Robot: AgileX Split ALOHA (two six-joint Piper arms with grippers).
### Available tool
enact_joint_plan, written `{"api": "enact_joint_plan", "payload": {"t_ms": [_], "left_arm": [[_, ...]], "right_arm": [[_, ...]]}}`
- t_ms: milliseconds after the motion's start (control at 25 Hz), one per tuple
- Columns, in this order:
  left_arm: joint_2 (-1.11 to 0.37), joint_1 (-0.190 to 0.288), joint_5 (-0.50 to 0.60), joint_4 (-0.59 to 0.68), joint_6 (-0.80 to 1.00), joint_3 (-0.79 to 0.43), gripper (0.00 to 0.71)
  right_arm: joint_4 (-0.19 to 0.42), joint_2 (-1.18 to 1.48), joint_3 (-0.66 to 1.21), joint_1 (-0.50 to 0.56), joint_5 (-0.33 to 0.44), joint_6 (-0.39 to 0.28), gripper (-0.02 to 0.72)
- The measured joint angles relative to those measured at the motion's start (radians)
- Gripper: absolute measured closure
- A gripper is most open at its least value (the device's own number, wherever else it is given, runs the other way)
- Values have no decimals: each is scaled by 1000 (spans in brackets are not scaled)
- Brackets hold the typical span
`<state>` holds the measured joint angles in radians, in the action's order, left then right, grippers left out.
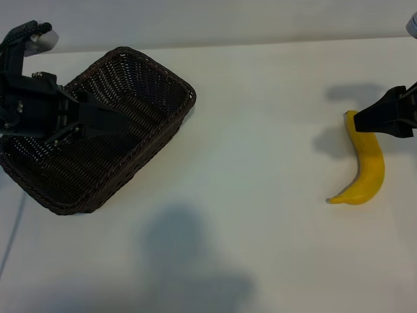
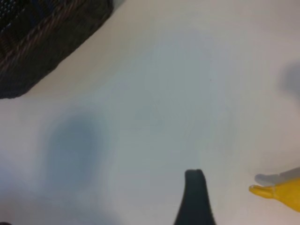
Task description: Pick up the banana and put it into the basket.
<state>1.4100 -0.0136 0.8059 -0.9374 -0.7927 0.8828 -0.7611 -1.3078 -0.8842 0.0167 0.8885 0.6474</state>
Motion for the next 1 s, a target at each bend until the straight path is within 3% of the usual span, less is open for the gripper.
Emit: {"api": "enact_joint_plan", "payload": {"t_ms": [1000], "left_arm": [[0, 0, -20, 0, -2, 0, 148]], "right_arm": [[-1, 0, 0, 0, -1, 0, 156]]}}
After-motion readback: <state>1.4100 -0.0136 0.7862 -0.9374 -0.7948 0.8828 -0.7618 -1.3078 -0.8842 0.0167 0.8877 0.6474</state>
